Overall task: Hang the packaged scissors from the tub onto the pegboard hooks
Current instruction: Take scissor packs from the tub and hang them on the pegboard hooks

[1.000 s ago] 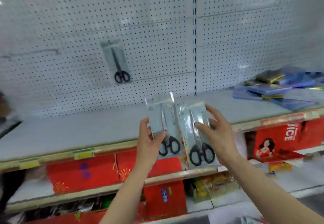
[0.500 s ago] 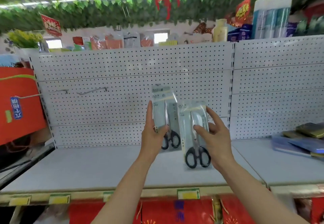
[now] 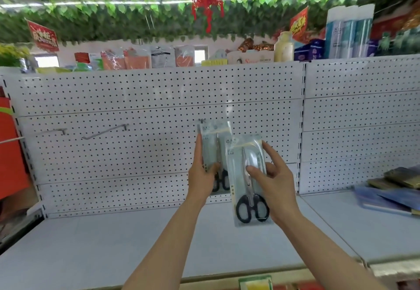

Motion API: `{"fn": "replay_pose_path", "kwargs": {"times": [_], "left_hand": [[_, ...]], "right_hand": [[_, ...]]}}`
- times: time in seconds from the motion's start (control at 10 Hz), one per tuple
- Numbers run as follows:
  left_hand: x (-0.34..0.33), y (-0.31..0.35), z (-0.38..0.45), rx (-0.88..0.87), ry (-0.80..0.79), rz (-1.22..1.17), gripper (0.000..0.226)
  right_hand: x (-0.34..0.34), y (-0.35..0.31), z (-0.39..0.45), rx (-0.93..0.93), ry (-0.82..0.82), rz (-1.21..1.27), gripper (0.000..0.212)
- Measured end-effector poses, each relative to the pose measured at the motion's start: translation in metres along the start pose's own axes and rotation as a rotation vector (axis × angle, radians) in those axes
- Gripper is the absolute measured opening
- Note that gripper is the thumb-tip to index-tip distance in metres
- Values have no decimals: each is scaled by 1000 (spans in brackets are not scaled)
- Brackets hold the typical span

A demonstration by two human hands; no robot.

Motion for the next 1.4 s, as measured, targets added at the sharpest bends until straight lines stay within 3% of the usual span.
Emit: {"fn": "replay_pose_path", "kwargs": {"times": [0.2, 0.4, 0.6, 0.7, 0.8, 0.9, 1.0, 1.1, 1.4], "left_hand": [[0, -27, 3, 8, 38, 0, 88], [-3, -18, 17, -96, 59, 166, 80], [2, -38, 18, -81, 28, 257, 73], [20, -38, 18, -75, 93, 284, 67], [42, -12, 26, -214, 242, 379, 54], [45, 29, 34, -371, 206, 331, 48], [30, 53, 40, -443, 25, 462, 53], [18, 51, 47, -433, -71, 652, 58], [9, 22, 66, -317, -141, 743, 62]], "right_hand": [[-9, 7, 14, 16, 12, 7, 61], [-28, 15, 29, 22, -11, 34, 62], [-43, 21, 43, 27, -18, 15, 61], [-51, 22, 51, 24, -28, 24, 61], [-58, 25, 61, 17, -27, 51, 61], [-66, 29, 69, 8, -28, 45, 61], [-72, 37, 75, -13, -32, 63, 59], [-73, 43, 79, -30, -23, 93, 56], [-73, 65, 106, -25, 41, -9, 59]]}}
Point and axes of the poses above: each hand's wrist, its own z-axis towards the middle knuckle, its own x-axis out of the back of the hand, y = z × x, the point moved 7 cm from there along z, towards the middle knuckle, and after that the axes turned 11 degrees about -x, right-handed, at the moved point
